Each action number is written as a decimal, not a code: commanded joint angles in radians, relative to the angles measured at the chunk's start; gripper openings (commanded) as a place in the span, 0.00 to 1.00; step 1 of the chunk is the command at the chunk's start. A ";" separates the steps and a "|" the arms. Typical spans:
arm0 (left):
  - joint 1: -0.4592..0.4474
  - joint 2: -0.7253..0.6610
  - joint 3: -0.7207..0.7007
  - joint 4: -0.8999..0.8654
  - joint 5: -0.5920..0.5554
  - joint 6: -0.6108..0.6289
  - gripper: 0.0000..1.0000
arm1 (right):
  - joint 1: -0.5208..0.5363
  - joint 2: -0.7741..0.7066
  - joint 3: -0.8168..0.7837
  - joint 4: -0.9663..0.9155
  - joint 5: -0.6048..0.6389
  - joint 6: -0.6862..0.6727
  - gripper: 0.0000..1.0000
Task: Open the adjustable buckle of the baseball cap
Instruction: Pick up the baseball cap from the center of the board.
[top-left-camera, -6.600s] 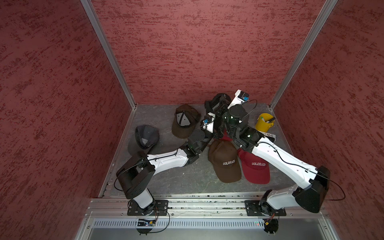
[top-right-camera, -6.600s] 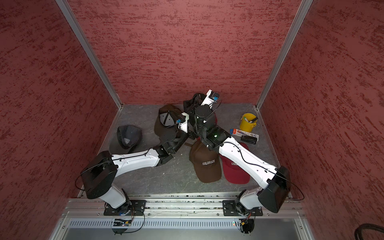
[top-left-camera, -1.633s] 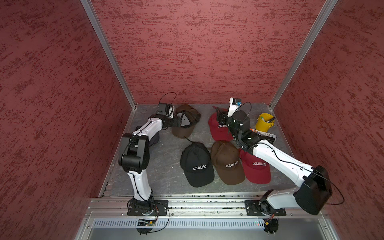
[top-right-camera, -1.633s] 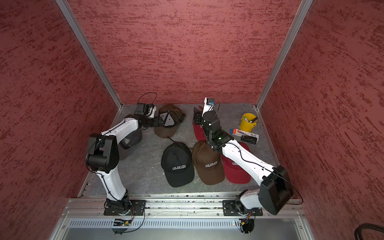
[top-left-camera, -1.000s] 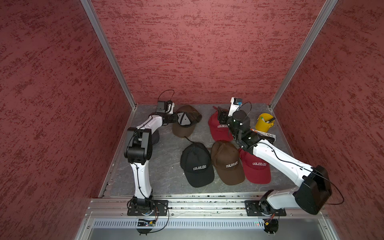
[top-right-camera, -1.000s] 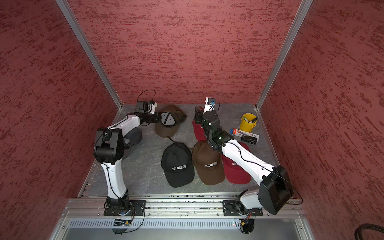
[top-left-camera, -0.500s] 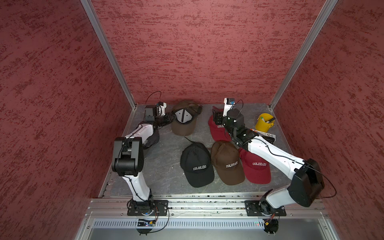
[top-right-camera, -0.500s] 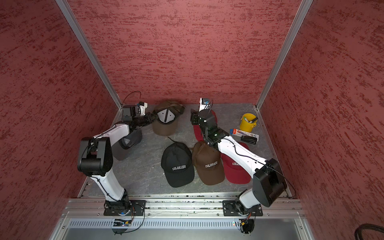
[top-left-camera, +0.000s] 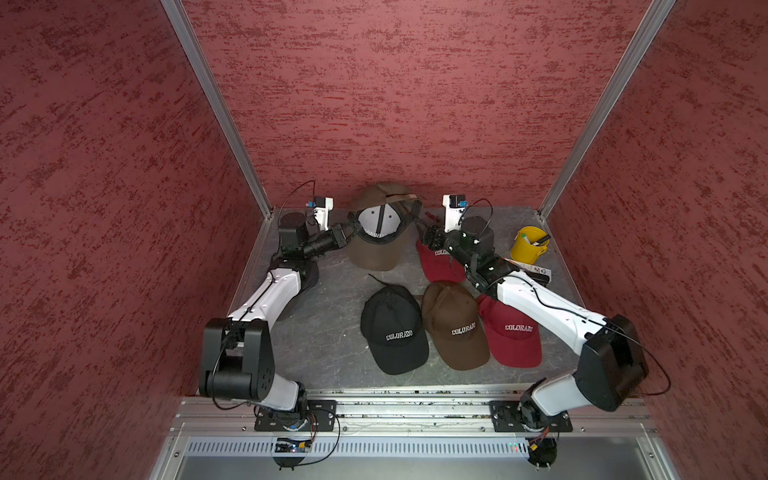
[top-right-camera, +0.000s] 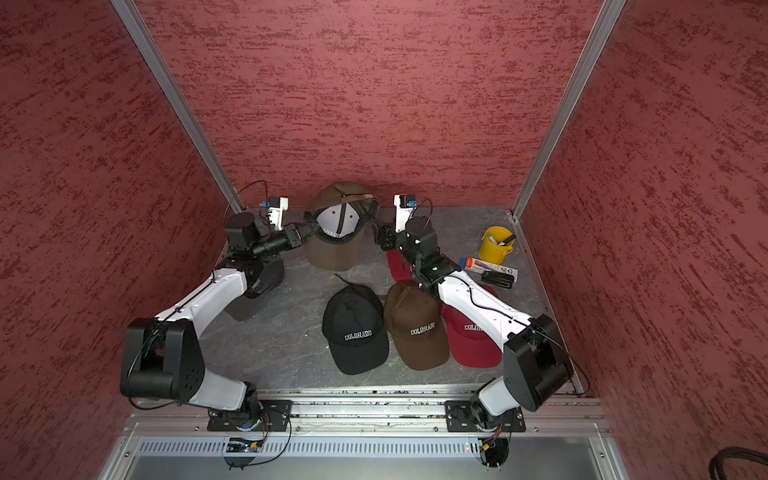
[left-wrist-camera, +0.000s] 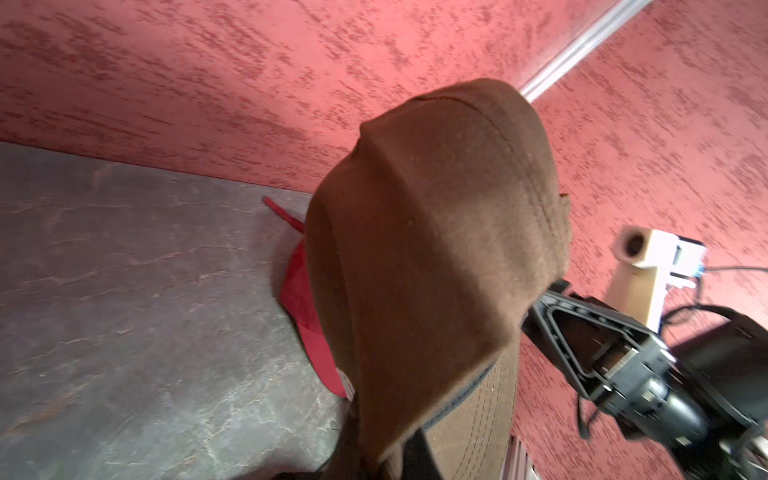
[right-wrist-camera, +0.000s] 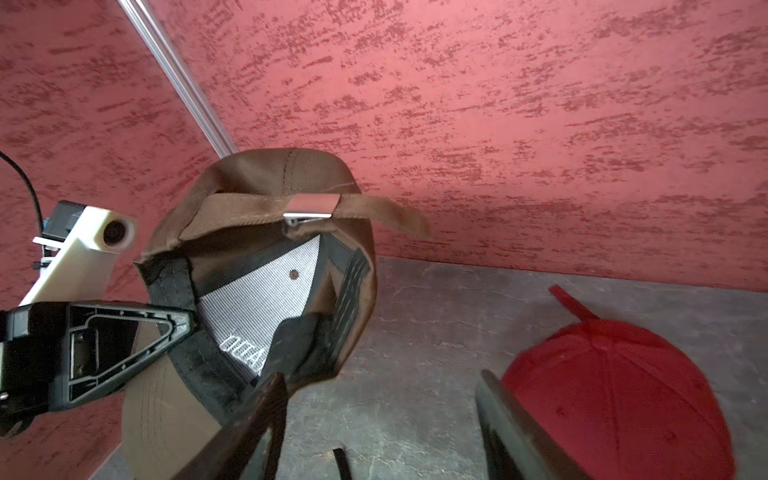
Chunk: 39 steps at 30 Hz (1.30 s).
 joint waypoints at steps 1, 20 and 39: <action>-0.016 -0.058 -0.011 0.043 0.014 -0.004 0.02 | -0.022 -0.011 -0.037 0.155 -0.176 0.075 0.71; -0.072 -0.104 -0.026 -0.001 0.014 0.064 0.02 | -0.067 -0.043 -0.167 0.514 -0.437 0.273 0.67; -0.085 -0.144 -0.058 -0.014 0.023 0.090 0.02 | -0.075 -0.054 -0.172 0.526 -0.447 0.320 0.64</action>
